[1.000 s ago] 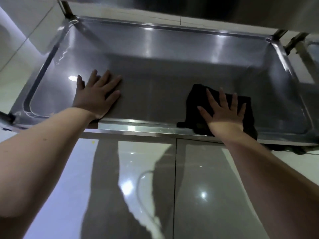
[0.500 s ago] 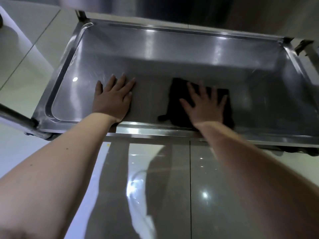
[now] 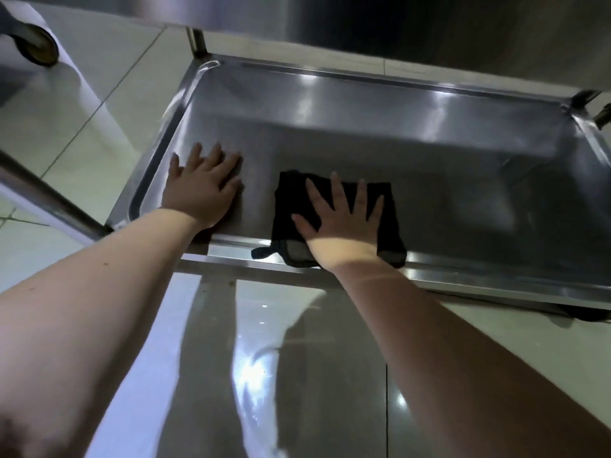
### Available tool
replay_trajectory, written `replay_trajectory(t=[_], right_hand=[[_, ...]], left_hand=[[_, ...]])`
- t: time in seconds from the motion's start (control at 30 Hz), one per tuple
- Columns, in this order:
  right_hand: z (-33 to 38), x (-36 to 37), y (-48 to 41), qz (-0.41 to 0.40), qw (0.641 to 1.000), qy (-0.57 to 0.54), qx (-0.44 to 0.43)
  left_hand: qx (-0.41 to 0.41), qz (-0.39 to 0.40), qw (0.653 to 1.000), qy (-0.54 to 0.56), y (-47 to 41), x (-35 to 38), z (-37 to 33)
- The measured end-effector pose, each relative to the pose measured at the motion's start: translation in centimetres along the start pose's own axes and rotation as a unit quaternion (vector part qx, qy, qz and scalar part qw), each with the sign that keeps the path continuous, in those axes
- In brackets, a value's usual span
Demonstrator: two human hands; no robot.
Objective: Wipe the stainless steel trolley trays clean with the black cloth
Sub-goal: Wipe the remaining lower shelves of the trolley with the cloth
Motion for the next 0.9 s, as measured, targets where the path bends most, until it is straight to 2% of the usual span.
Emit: replay_trajectory(t=[0.1,0.23,0.37,0.47,0.53,0.57,0.63,0.7,0.73,0.8,0.9], right_hand=[[-0.1,0.5,0.0,0.012,1.0,0.012,-0.009],[-0.1,0.6,-0.8,0.017,1.0,0.015,0.002],[0.5,0.6,-8.1,0.022,1.0,-0.018,0.006],[0.0,0.6,-14.6,0.086,0.994,-0.038,0.054],[0.5,0.9,-16.0,0.082,0.993,-0.03,0.082],[1.7,1.1,-15.9,0.068,0.995,-0.023,0.066],[5.2,1.5,-14.7,0.046,0.998,-0.025,-0.021],[8.0,1.9,-13.7,0.048,0.991,-0.037,-0.12],[8.1,1.9,-13.9,0.053,0.988,-0.038,-0.142],[5.0,1.4,-15.3,0.04,0.994,-0.042,-0.096],[-6.5,0.8,-15.7,0.024,0.995,-0.034,0.093]], left_hand=[[-0.001,0.0,1.0,-0.03,0.4,0.4,3.1],[0.022,-0.017,0.999,-0.041,0.5,0.7,3.0],[0.024,-0.019,0.999,-0.037,0.2,0.8,3.2],[0.022,-0.025,0.999,-0.027,0.2,1.0,2.9],[0.02,-0.031,0.999,-0.021,0.2,1.1,2.8],[0.018,-0.032,0.999,-0.021,0.1,1.0,2.9],[0.013,-0.033,0.999,-0.021,0.2,0.9,2.8],[0.01,-0.034,0.999,-0.023,0.2,0.8,2.8],[0.007,-0.033,0.999,-0.02,0.1,0.7,2.9],[0.006,-0.033,0.999,-0.014,0.3,0.7,3.0],[0.012,-0.039,0.999,-0.017,0.3,0.8,3.1]])
Point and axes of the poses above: each hand's wrist, its own y-axis away from the middle knuckle, its own x-axis out of the palm, z = x × y, the point moved 4 cm from there along -y, towards the middle knuckle, and after that the axes turned 15 degrees about -z, right-handed, at the moved point
